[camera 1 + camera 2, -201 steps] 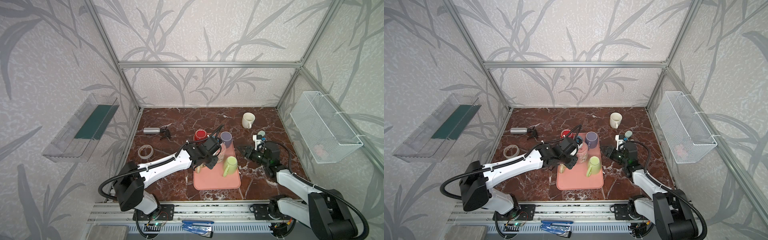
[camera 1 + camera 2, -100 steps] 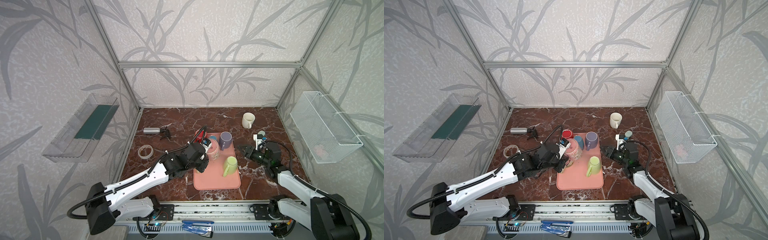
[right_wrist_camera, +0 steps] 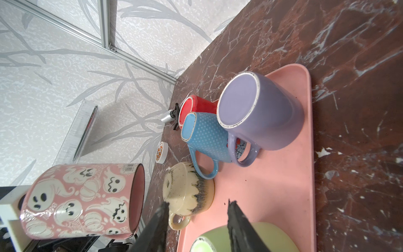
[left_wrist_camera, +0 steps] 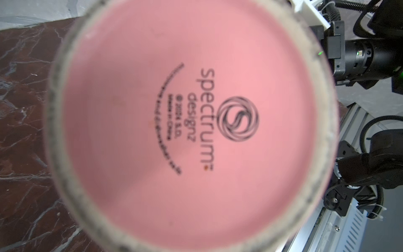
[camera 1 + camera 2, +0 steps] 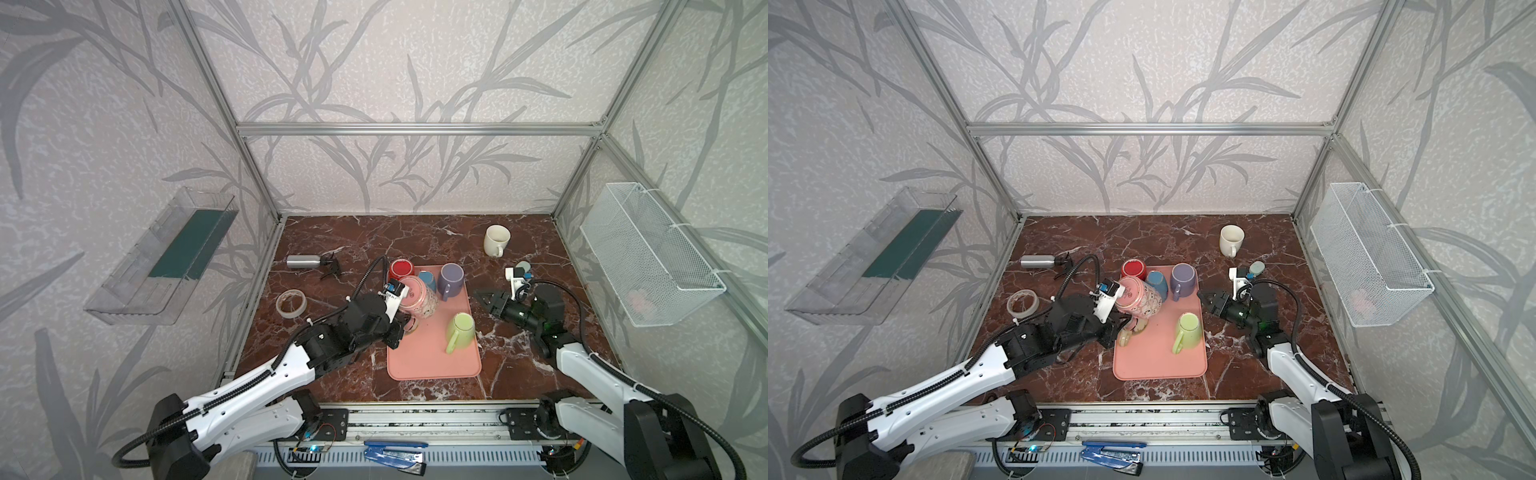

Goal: Turn the mug right side up
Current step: 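Lift the pink mug off the tray with the left gripper, tilting it sideways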

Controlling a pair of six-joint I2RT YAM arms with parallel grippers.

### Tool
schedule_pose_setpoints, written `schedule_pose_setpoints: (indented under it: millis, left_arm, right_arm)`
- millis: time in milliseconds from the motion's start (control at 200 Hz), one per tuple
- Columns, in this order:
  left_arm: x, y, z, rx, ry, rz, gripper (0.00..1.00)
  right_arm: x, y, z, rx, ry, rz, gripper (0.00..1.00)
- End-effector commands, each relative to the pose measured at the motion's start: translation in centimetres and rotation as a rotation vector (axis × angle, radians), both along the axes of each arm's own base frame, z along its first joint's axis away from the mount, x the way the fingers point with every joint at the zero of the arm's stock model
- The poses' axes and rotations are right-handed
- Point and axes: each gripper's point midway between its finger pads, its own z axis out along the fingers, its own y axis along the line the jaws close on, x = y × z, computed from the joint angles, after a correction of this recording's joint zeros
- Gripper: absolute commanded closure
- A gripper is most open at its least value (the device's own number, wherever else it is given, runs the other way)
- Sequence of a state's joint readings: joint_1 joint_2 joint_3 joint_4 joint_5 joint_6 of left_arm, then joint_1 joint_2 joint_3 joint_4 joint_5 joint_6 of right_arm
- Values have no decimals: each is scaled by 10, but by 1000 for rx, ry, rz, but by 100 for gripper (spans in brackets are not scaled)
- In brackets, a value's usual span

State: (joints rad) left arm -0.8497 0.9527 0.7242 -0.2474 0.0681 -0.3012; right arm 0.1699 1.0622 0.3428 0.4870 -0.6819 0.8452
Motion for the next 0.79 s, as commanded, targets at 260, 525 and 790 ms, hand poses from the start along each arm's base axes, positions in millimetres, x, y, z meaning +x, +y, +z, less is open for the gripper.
schedule_pose_setpoints:
  millis: [260, 525, 790]
  left_arm:
    - [17, -12, 97, -426, -154, -46, 100]
    - [15, -12, 113, -496, -194, -72, 100]
    - [12, -10, 132, -569, -236, -88, 100]
  right_arm:
    - [-13, 26, 55, 83, -222, 122, 52]
    - [-29, 50, 75, 121, -318, 228, 51]
    - [-48, 76, 97, 183, -419, 360, 48]
